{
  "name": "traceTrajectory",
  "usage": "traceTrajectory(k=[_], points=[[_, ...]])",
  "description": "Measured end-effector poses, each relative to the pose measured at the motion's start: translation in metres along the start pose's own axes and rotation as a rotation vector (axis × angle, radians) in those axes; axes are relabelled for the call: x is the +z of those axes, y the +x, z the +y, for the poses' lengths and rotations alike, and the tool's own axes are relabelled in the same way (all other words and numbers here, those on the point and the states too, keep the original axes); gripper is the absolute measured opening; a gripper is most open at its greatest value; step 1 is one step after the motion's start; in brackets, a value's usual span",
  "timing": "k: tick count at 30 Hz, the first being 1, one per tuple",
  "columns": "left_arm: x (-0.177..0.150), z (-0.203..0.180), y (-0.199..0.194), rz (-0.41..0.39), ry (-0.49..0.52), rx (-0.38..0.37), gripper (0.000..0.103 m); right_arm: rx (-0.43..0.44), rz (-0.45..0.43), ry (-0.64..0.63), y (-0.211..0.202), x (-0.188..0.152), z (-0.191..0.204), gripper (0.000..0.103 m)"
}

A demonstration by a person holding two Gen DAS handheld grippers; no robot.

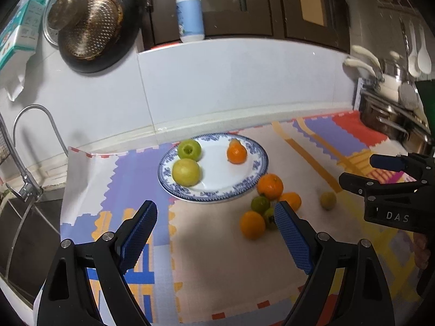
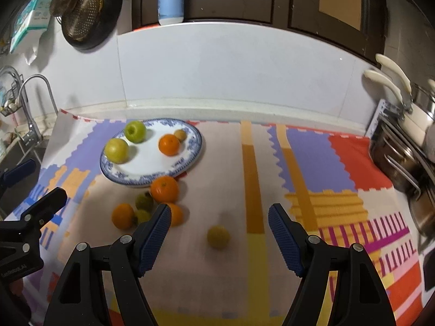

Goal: Organize fruits
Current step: 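Open both tools and withdraw them from the plate toward the remaining fruit, then grasp an orange with the left tool while the right tool grasps the small yellow fruit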

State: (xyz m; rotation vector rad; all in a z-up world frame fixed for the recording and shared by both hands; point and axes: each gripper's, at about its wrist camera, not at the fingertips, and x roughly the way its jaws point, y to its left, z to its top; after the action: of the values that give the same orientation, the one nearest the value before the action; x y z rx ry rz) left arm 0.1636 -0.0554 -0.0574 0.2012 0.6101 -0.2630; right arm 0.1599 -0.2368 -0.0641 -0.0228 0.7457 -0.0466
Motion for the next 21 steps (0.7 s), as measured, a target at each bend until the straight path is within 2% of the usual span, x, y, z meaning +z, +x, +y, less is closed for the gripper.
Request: traceTrajectory(k=[10,15,21], points=[[-0.015,-0.014,0.035,0.086,0.059,-0.059,0.082,-0.003,0.098,0.024,0.028,-0.024,-0.009,0.074],[-0.021,-0.017,0.059,0.153,0.063,-0.097,0.075,0.003,0.128,0.035,0.042,-0.028,-0.010,0.074],[-0.022,-0.019,0.077,0.197,0.047,-0.139,0.067,0.016,0.158,0.042,0.056,-0.030,-0.010,0.074]])
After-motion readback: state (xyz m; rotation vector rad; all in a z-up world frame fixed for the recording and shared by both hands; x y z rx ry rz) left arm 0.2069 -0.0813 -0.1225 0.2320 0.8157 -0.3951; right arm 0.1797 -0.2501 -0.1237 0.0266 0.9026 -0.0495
